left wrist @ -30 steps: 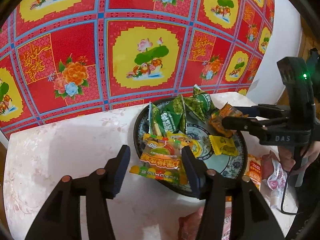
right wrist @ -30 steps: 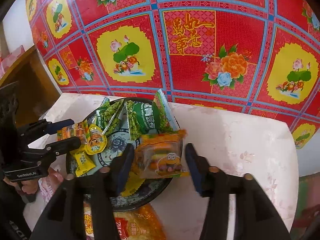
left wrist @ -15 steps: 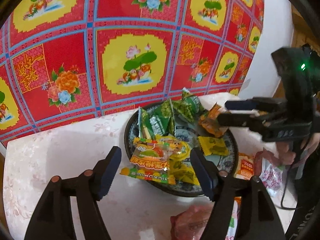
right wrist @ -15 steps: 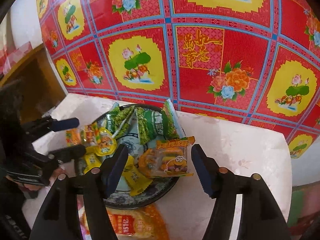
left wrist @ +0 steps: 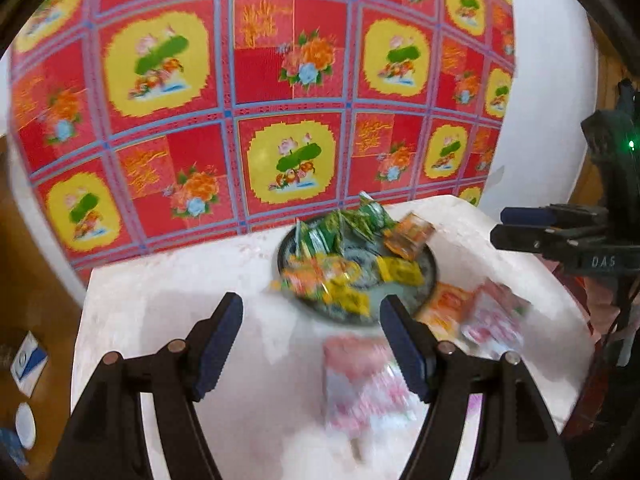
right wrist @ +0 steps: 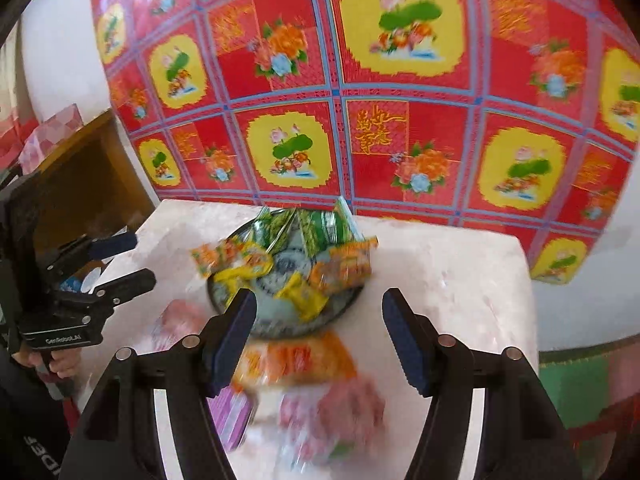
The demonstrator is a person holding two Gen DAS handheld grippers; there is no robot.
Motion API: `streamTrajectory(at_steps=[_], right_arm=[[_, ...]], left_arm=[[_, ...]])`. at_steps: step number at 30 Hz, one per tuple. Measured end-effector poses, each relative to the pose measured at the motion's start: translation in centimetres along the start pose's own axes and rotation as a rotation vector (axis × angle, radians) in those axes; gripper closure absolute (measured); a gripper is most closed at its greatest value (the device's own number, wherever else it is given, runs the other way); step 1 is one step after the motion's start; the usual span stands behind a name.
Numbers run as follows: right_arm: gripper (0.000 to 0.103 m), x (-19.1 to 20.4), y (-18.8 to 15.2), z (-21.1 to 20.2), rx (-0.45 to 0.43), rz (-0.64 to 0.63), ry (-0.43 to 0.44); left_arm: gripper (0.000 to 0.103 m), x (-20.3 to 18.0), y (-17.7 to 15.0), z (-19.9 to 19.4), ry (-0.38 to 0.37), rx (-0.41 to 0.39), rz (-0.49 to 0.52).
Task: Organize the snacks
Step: 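Withdraw the right tool from the plate toward the remaining snacks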
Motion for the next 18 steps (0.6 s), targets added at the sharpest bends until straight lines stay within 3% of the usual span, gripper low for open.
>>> streamTrajectory(at_steps=[5,12,18], right_arm=[[0.036,2.2,-3.5,-4.0,-0.043,0.007,0.007],[0.036,4.9,-8.6,-5.0,-0.021,-0.013,0.033],[0.036,4.4,-13.4,-3.8,0.01,0.084,-0.094]], left_arm=[[0.028,-1.7,-3.8,-3.7,-0.014,-0.013,0.0],[0.028,-4.3,-9.4,-4.9,-0.054,0.0,0.004],[0.028,-4.8,-12.4,-4.9,-0.038,-0.018,-0.017]])
Point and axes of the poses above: each gripper's, at about its wrist camera, not at the fingertips, and z roughly the way its jaws point, x to its left, y to its top, the point moved 4 cm from there along z, roughly the way its jaws point, and after that the axes turned 3 degrees about -z, right-handed, at the moved point
